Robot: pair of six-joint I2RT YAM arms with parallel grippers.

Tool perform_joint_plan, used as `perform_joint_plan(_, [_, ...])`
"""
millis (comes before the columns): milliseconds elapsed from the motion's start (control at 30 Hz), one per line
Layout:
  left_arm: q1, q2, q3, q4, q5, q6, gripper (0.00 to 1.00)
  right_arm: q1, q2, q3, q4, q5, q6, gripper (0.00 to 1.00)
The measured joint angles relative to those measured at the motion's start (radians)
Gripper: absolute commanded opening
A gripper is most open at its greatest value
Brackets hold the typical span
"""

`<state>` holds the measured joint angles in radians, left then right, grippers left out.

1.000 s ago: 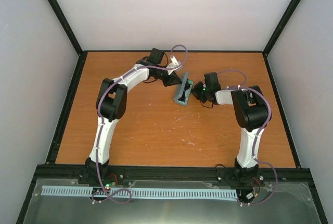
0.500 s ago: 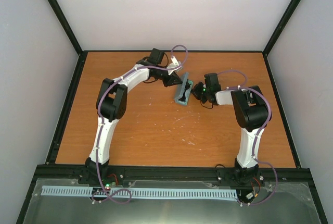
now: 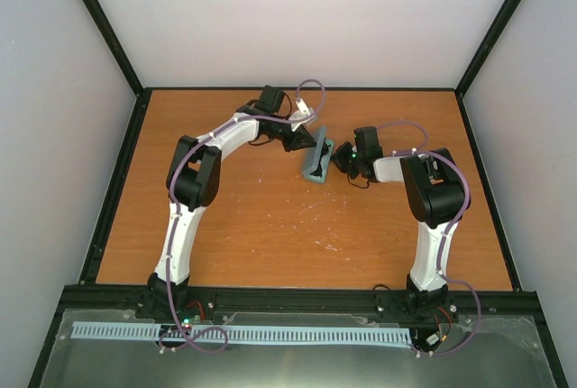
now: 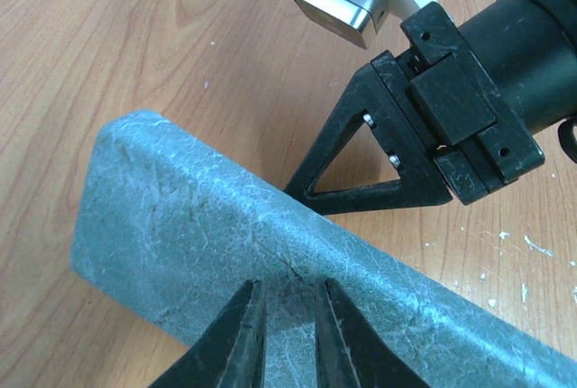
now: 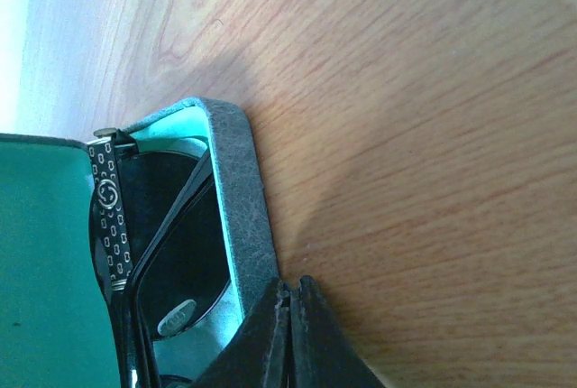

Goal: Organize the sunglasses
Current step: Close the sunglasses case at the center of the board.

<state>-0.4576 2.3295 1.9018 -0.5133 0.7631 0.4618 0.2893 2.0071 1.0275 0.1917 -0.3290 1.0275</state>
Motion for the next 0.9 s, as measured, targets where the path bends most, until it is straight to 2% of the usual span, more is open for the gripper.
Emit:
perform_joint_plan(800, [-0.067, 0.045, -0.050, 0.016, 0.011, 0.005, 0.16, 0.002, -0.036, -0.071, 0.045, -0.025, -0.003, 0.03])
perform_joint_plan(900, [-0.067, 0.044, -0.041, -0.001, 0.000, 0.011, 0.18, 0.003, -0.064, -0.097, 0.030, -0.019, -0.007, 0.03])
